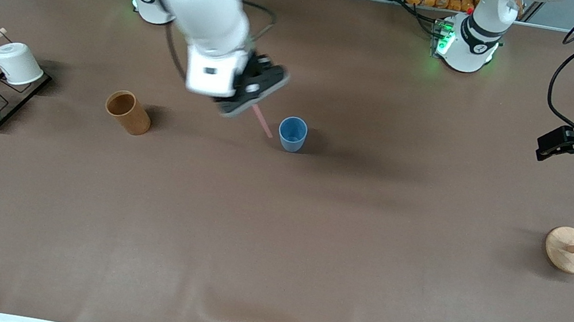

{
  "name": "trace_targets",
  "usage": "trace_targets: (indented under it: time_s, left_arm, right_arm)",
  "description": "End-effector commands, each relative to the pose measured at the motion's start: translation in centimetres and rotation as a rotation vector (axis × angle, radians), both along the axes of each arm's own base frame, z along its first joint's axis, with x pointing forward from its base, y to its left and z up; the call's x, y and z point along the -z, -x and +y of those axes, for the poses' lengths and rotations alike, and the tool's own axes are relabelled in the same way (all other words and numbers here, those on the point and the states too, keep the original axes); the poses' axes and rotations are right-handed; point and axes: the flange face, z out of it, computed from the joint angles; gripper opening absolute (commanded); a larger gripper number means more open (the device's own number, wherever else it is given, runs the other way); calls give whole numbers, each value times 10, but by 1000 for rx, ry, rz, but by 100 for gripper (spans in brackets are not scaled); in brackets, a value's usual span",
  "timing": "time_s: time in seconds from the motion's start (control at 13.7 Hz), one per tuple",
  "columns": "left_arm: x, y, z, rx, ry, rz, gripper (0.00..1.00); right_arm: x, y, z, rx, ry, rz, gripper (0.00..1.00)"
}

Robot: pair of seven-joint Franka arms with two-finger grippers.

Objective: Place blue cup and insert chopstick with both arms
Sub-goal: 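Lift the pink chopstick with the right gripper and carry it over the blue cup, then lower the pink chopstick into the blue cup with the right gripper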

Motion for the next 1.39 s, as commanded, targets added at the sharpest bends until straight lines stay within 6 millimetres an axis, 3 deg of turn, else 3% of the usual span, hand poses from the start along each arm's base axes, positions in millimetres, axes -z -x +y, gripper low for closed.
trace_targets:
  time_s: [0.0, 0.29, 0.51, 0.88, 1.17, 1.31]
  left_arm:
    - [1, 1, 1, 7, 14, -13, 100]
    - [8, -4, 3, 2, 14, -9, 100]
    - [8, -5, 4, 1, 14, -12, 100]
    - [8, -5, 9, -8, 14, -12, 100]
    - [6, -5, 14, -17, 14, -15, 100]
    - [6, -5, 14, -17, 14, -15, 100]
  right_arm:
    - [24, 1, 25, -33, 12, -31, 0]
    - [38, 8, 43, -53, 18, -30, 0]
    - [34, 17, 41, -47, 54, -1, 0]
    - [29, 40, 57, -34, 117, 0, 0]
    - [46, 56, 81, -26, 139, -28, 0]
    - [55, 55, 83, -35, 168, -42, 0]
